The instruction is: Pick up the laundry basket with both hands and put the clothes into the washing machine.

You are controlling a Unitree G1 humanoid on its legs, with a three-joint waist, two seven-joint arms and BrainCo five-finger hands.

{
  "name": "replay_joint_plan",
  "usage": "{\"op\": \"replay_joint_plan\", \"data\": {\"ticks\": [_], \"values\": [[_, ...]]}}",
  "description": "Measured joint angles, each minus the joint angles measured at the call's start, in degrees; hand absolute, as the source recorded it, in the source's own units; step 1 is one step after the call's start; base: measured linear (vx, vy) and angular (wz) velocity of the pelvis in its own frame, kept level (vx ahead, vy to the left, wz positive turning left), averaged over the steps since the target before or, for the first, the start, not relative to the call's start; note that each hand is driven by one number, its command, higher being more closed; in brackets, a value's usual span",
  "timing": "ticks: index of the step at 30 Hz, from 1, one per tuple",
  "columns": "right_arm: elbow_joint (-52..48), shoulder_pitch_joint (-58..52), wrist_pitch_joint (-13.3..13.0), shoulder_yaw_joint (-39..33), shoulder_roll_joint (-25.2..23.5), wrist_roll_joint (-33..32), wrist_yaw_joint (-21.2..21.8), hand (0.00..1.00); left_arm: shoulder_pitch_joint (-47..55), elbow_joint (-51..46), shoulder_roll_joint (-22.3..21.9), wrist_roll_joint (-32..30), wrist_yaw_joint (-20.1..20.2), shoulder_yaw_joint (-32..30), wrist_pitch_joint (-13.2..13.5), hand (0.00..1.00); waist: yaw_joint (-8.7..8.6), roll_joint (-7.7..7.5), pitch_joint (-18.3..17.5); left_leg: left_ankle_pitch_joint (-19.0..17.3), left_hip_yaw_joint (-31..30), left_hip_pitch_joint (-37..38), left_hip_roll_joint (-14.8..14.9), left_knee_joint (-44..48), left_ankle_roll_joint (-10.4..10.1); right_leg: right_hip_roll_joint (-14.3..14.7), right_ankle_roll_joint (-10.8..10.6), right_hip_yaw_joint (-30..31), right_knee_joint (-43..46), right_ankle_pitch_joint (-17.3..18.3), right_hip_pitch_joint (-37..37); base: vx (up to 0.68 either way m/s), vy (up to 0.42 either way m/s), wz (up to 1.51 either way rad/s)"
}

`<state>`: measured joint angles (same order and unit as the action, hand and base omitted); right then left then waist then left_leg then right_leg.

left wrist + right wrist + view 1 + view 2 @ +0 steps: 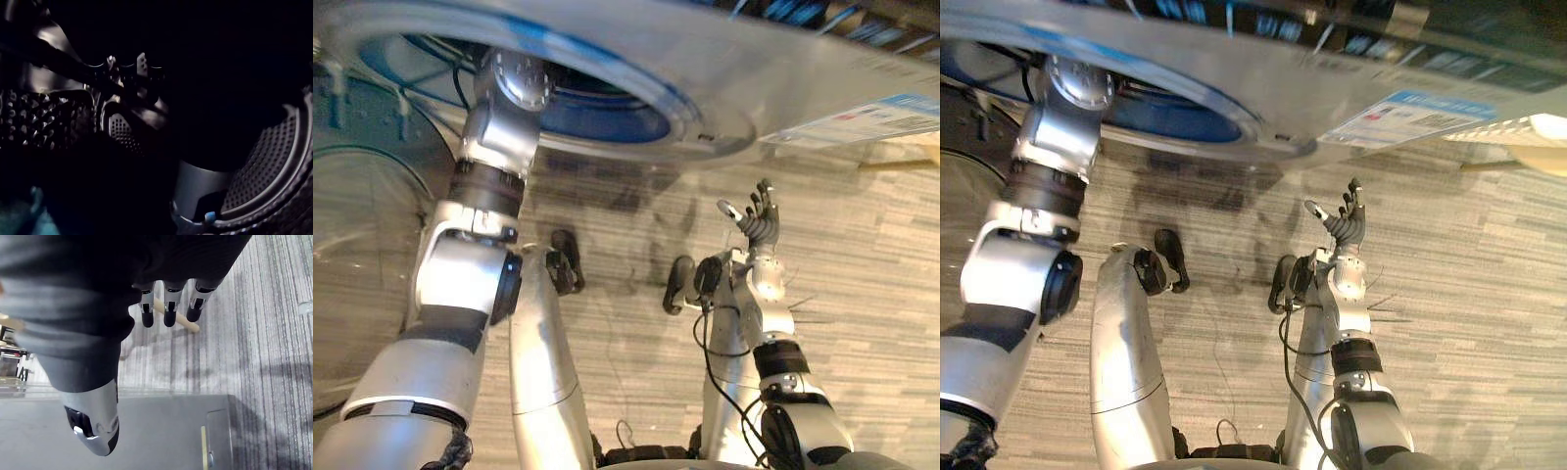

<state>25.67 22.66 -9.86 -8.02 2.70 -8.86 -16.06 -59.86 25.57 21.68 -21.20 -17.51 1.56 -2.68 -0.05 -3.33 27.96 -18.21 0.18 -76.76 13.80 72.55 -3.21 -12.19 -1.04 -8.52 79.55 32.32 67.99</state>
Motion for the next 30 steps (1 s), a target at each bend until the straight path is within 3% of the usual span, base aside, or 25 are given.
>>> {"op": "replay_joint_plan", "data": {"ticks": [2, 5, 8, 12, 15, 20, 23, 30], "values": [[-0.05, -2.52, 1.24, -0.36, 0.07, 0.41, 0.00, 0.00, 8.11, -1.84, -1.96, 2.97, -1.03, -0.83, 0.59, 0.00, 0.92, -0.02, -0.02, 0.82, 0.33, 5.71, -0.14, -4.37, -0.82, 0.04, 0.39, -1.26, -4.27, -0.58, -5.73, 0.11, -0.074, 0.19], [0.06, -8.03, 3.20, -0.40, 0.02, 1.17, 0.14, 0.00, 23.59, -3.45, -8.05, 8.20, -1.27, -1.74, 1.38, 0.00, 1.41, -0.14, -3.68, 3.13, 0.29, 13.81, -1.70, -13.05, -1.85, -0.34, 0.75, -4.03, -12.09, -1.59, -14.29, 0.14, -0.086, 0.36], [2.31, -12.27, 4.39, -0.36, -0.03, 2.32, 1.41, 0.00, 38.08, -3.45, -13.66, 14.17, 0.47, -1.12, 2.22, 0.00, 2.16, -0.41, -4.99, 5.48, 1.68, 26.26, -2.36, -23.01, -2.11, -0.30, 0.18, -6.18, -21.47, -3.77, -26.63, 0.21, -0.068, 0.26], [9.76, -17.64, 6.68, -0.34, -0.17, 5.26, 2.92, 0.00, 52.35, -1.38, -18.27, 20.71, 5.45, -0.51, 4.46, 0.00, 2.83, -0.40, -10.20, 9.12, 3.93, 40.75, -3.05, -36.97, -2.25, 0.60, -0.69, -8.93, -35.71, -8.38, -40.90, 0.14, 0.003, 0.09], [14.84, -21.55, 7.94, -0.49, -0.47, 6.84, 4.03, 0.00, 57.14, 7.81, -19.35, 21.02, 7.69, -2.25, 5.31, 0.00, 3.87, -0.14, -15.43, 12.18, 5.99, 49.52, -3.97, -47.17, -1.98, 1.56, -1.78, -9.48, -46.67, -12.30, -49.01, 0.11, 0.054, -0.07], [24.49, -22.37, 7.95, -2.53, -1.00, 8.51, 5.15, 0.00, 59.27, 22.98, -18.73, 20.25, 9.12, -4.62, 4.90, 0.00, 3.72, 0.50, -20.97, 19.28, 7.89, 60.93, -6.16, -64.42, -1.67, 3.06, -3.19, -9.95, -62.43, -19.09, -58.37, 0.12, 0.063, -0.05], [28.44, -21.85, 7.93, -3.32, -0.84, 8.45, 5.22, 0.00, 60.47, 26.89, -17.60, 18.18, 9.93, -5.29, 4.45, 0.00, 3.66, 1.01, -21.49, 22.53, 8.58, 67.21, -7.03, -72.42, -1.70, 4.13, -3.66, -9.79, -69.34, -22.39, -63.68, 0.09, 0.036, -0.11], [31.96, -21.85, 7.83, -4.72, 0.11, 8.35, 6.29, 0.00, 62.51, 30.79, -16.41, 14.87, 10.24, -6.11, 4.15, 0.00, 2.15, 1.27, -23.22, 23.74, 9.88, 73.82, -9.11, -77.96, -1.15, 4.10, -4.84, -8.26, -73.26, -24.11, -68.20, 0.02, 0.044, -0.10]]}}
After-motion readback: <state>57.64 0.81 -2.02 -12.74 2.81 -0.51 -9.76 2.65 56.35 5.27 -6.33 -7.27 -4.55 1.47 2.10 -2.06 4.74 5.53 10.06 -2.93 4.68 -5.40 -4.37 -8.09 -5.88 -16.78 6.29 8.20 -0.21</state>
